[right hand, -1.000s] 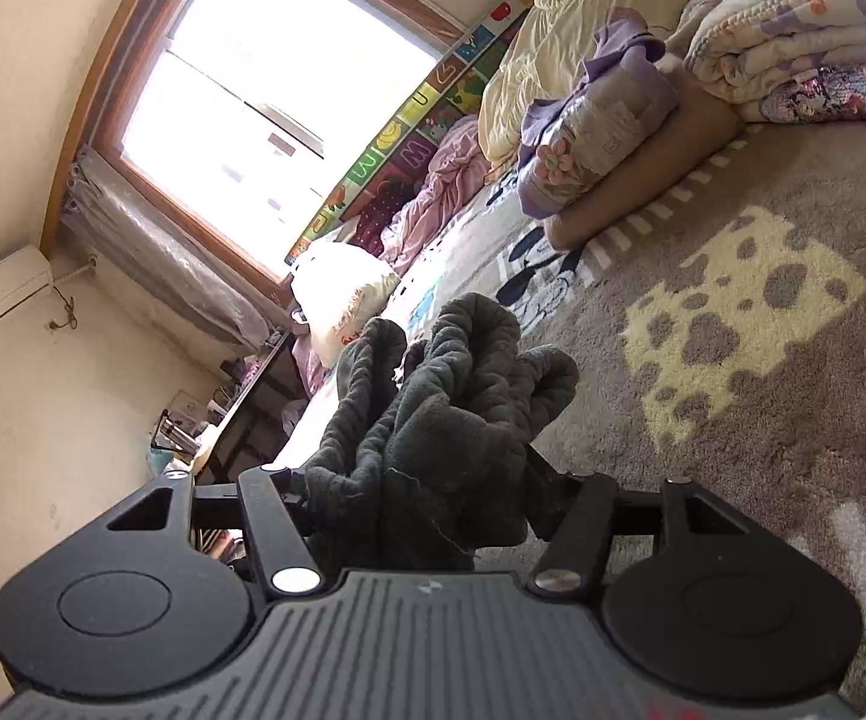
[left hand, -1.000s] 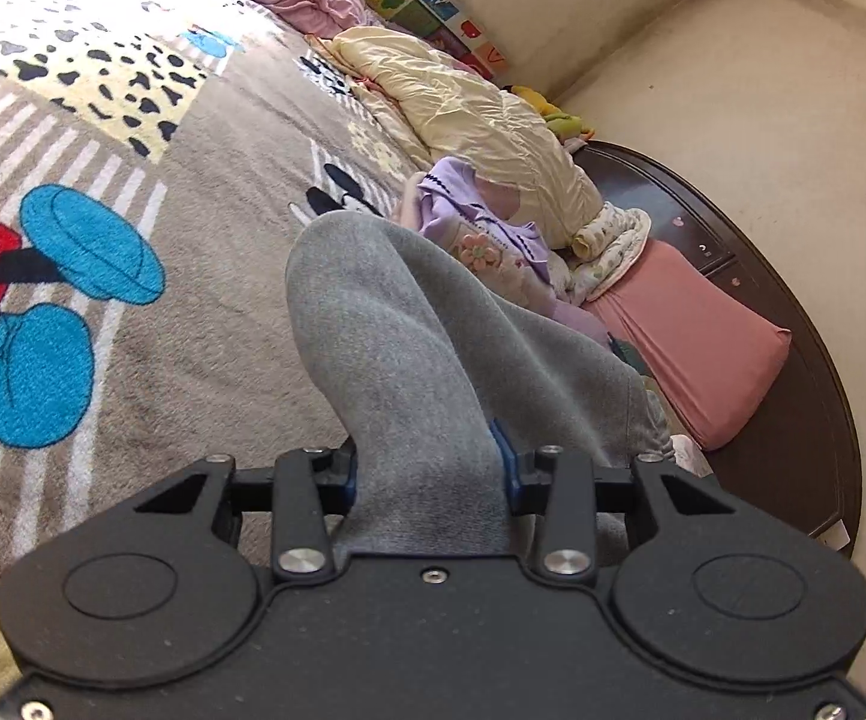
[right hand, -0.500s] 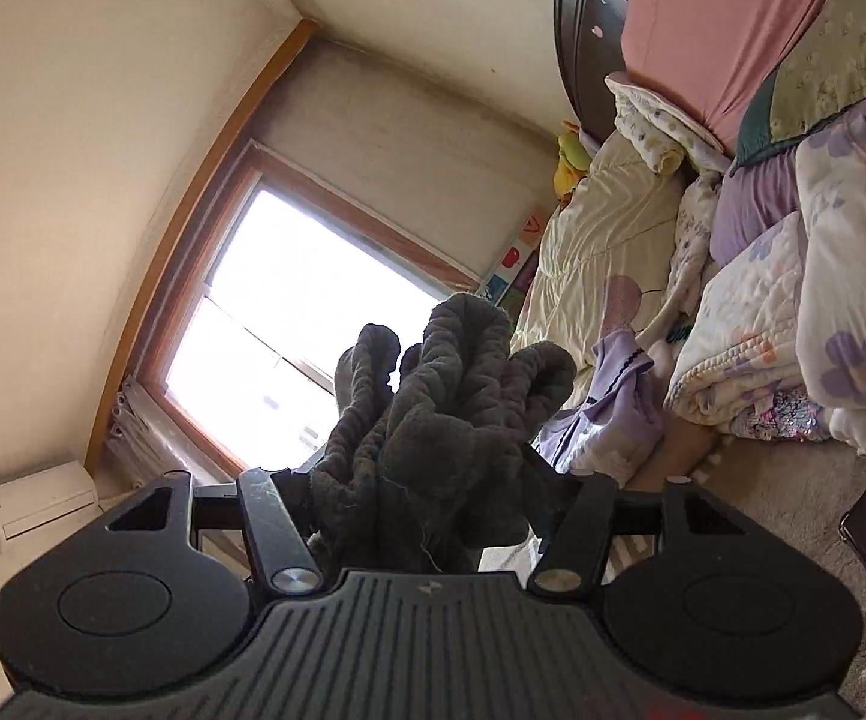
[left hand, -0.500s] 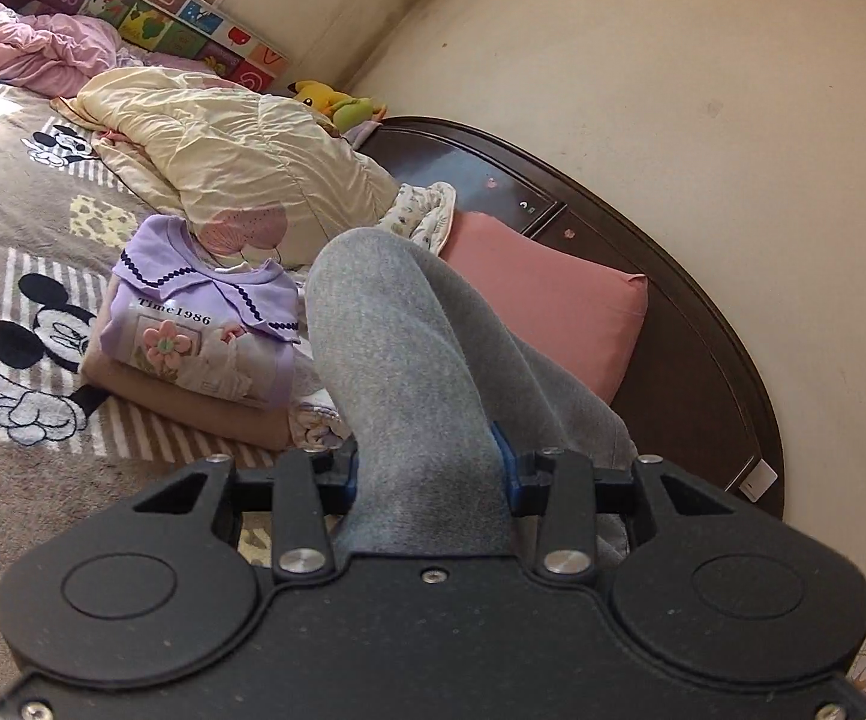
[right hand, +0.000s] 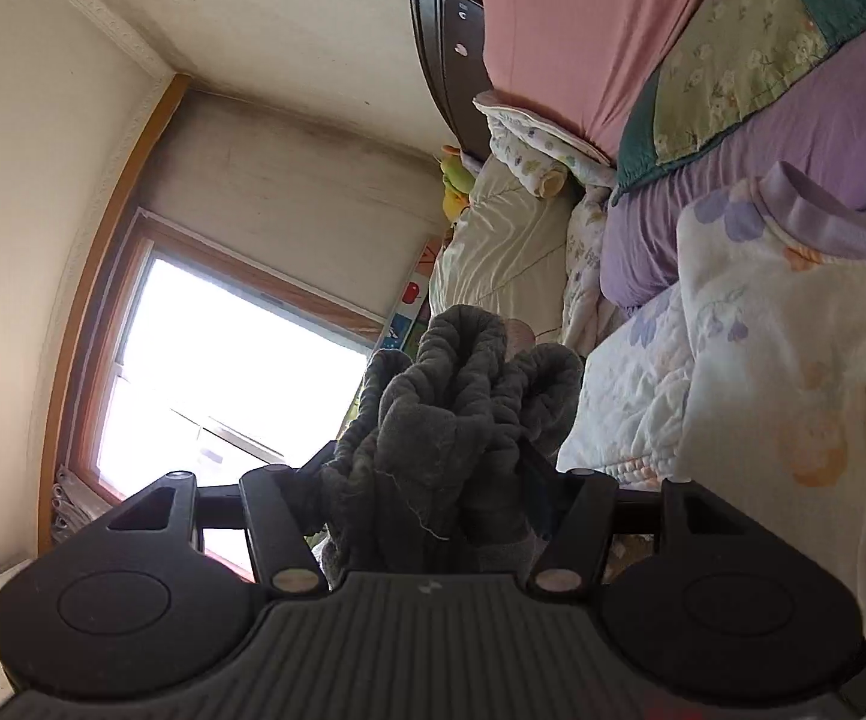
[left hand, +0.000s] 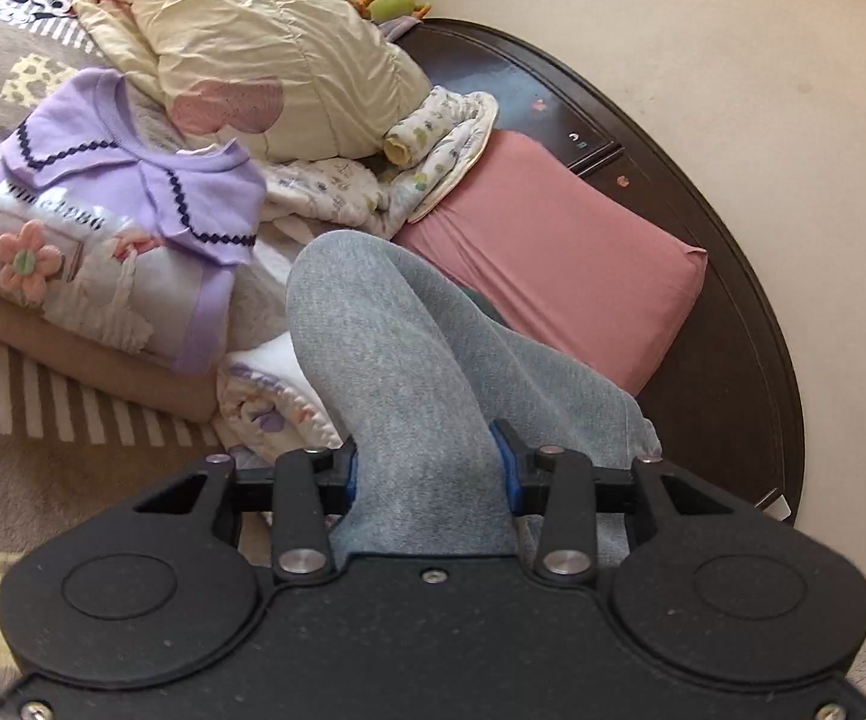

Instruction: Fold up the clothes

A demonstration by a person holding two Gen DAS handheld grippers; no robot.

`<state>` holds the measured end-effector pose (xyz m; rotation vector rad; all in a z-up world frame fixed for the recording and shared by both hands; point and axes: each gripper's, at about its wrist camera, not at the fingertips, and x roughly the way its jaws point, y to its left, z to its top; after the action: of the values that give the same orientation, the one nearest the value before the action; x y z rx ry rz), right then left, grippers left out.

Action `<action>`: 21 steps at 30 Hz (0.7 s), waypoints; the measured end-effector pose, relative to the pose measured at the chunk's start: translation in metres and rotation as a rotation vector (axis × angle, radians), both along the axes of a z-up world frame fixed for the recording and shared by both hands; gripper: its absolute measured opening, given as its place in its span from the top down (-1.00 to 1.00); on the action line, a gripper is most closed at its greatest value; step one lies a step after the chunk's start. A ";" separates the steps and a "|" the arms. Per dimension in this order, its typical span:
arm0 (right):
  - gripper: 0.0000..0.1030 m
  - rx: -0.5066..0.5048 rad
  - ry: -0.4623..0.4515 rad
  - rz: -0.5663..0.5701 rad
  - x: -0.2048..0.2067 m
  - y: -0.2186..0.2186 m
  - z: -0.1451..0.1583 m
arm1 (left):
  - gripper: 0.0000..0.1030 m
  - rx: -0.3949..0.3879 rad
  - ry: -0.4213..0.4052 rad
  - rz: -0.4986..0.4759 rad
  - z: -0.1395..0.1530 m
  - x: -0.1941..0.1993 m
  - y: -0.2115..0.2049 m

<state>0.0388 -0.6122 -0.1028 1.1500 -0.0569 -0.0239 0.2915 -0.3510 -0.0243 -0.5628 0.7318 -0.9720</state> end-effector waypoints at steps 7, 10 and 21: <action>-0.18 -0.194 -0.161 -0.125 0.026 -0.038 0.012 | 0.24 -0.243 -0.083 -0.017 -0.011 0.041 -0.038; -0.18 -0.182 -0.005 -0.240 0.044 -0.049 0.005 | -0.06 0.011 -0.032 0.107 -0.039 0.059 -0.070; -0.16 -0.155 0.340 -0.281 0.065 -0.056 -0.036 | -0.12 0.082 -0.030 0.179 -0.043 0.000 0.004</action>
<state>0.1041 -0.6678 -0.1386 0.9627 0.0808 -0.4553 0.2917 -0.3467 -0.0676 -0.5316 0.6786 -0.7794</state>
